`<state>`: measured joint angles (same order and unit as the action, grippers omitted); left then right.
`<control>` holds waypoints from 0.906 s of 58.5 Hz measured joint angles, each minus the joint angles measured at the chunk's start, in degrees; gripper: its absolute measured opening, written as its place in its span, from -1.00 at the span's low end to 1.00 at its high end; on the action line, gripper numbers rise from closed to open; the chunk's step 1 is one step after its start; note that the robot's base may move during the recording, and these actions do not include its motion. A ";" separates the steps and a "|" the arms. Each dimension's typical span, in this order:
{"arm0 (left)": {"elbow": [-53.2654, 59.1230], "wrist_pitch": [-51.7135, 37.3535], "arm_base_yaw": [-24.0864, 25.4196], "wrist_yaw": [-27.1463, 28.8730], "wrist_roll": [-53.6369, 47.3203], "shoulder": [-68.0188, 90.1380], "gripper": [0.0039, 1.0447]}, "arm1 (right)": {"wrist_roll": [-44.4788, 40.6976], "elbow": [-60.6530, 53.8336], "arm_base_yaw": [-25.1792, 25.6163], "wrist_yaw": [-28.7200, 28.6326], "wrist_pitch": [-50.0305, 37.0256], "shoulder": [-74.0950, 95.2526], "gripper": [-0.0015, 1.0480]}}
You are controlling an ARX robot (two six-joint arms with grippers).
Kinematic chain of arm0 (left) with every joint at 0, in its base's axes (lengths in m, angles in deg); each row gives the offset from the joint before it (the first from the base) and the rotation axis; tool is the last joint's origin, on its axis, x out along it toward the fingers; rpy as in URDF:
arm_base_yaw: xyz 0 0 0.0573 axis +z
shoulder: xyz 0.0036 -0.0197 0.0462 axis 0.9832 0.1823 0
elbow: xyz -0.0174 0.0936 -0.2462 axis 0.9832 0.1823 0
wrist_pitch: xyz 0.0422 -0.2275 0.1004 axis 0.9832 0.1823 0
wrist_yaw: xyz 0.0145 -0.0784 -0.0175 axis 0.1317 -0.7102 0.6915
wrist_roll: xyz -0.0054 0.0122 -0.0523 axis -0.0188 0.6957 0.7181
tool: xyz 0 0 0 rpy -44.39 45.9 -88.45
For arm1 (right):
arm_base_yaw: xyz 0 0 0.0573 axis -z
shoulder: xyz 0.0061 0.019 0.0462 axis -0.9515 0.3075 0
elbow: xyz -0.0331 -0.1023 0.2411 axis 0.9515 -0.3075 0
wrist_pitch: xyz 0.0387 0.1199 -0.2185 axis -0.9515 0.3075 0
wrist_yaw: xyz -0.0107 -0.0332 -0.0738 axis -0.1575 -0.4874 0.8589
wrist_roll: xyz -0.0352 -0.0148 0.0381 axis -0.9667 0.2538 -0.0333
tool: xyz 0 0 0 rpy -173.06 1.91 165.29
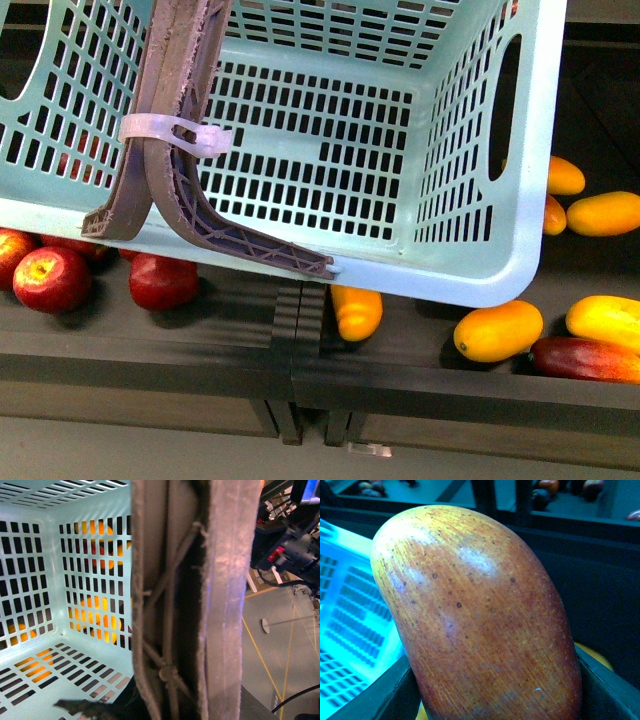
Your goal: Pick mango and avocado into basket
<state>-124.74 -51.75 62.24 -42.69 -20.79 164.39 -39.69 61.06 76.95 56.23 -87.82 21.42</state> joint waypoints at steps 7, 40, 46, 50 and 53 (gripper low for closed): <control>0.00 0.00 0.00 0.07 0.00 0.00 -0.72 | 6.95 -0.66 -7.13 1.20 2.62 -1.81 0.37; 0.00 0.00 0.02 0.11 0.00 0.00 -0.72 | 17.40 -0.39 -25.33 11.37 6.12 1.03 0.69; 0.00 0.00 0.00 0.00 -0.02 0.00 -0.72 | 17.33 -0.20 -25.55 14.21 6.10 1.09 0.83; 0.04 0.04 0.00 0.20 0.04 0.15 -0.72 | 17.33 -0.07 -24.94 15.28 5.49 0.94 0.83; 0.04 0.07 0.00 0.42 0.22 0.24 -0.72 | 16.79 -0.15 -24.41 17.33 4.09 0.52 0.83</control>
<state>-124.69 -51.68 62.24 -42.27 -20.57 164.63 -22.91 60.91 52.54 73.57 -83.73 21.95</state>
